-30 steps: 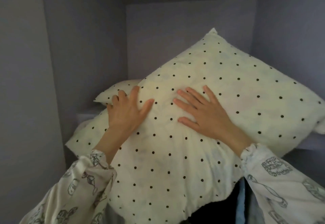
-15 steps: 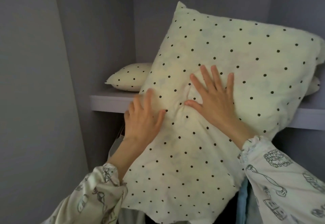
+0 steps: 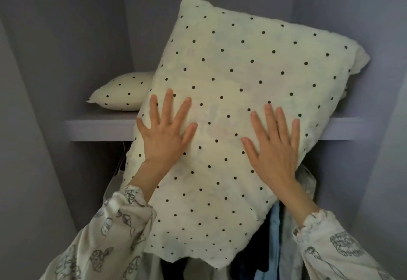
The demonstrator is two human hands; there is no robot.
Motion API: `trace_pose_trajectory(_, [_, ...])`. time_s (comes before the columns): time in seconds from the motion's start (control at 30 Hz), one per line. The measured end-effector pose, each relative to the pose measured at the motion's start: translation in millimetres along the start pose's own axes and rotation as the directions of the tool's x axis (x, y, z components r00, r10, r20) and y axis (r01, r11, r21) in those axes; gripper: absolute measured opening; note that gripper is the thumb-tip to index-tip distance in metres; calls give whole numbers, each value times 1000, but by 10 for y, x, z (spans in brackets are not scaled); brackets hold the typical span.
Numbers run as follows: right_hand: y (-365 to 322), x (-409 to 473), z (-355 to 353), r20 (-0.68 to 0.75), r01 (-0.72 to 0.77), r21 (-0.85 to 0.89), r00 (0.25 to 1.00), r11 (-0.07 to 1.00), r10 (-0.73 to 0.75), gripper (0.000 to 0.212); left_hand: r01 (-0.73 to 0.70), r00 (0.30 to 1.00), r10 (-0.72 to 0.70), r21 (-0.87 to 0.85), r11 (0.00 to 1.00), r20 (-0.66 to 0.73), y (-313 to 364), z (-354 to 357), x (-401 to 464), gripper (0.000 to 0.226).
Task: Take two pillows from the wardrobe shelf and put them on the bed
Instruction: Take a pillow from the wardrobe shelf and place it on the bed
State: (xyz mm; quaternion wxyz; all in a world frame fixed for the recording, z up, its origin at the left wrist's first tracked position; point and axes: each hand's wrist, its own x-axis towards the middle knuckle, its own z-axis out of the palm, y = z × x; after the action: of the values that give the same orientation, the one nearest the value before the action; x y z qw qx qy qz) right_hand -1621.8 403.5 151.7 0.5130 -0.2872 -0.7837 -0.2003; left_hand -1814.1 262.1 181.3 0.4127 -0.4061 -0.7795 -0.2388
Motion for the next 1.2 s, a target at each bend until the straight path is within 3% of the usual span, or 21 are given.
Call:
trace_pose_trajectory(0.13, [178,-197,-48,74,-315,245,949,917,307,70,43,999,-43,-33,999,-2,-18,29,94,64])
trace_pose_trajectory(0.27, [128,-237,-42,231,-498,592,858,634,459,88,100,995,-101,-74,992,-8,3,25,104,73])
trace_pose_trajectory(0.53, [155,-123,-7,399,-659,704,676,266,620,113,353,935,-318,-339,872,156,-126,-128,137,106])
trace_pose_trajectory(0.77, [205,-62,4,424,-636,739,694,221,581,110,384,894,-241,-366,848,378,-284,-337,259,110])
trace_pose_trajectory(0.9, [204,-57,-52,394,-590,774,732,228,557,108,404,887,-267,-354,844,376,-225,-473,153,108])
trace_pose_trajectory(1.03, [252,-95,-108,369,-553,794,768,252,524,106,428,893,-266,-498,754,364,-111,-541,-66,106])
trace_pose_trajectory(1.2, [276,-300,-226,386,-582,759,763,292,518,102,449,888,-281,-552,703,365,-41,-562,-383,106])
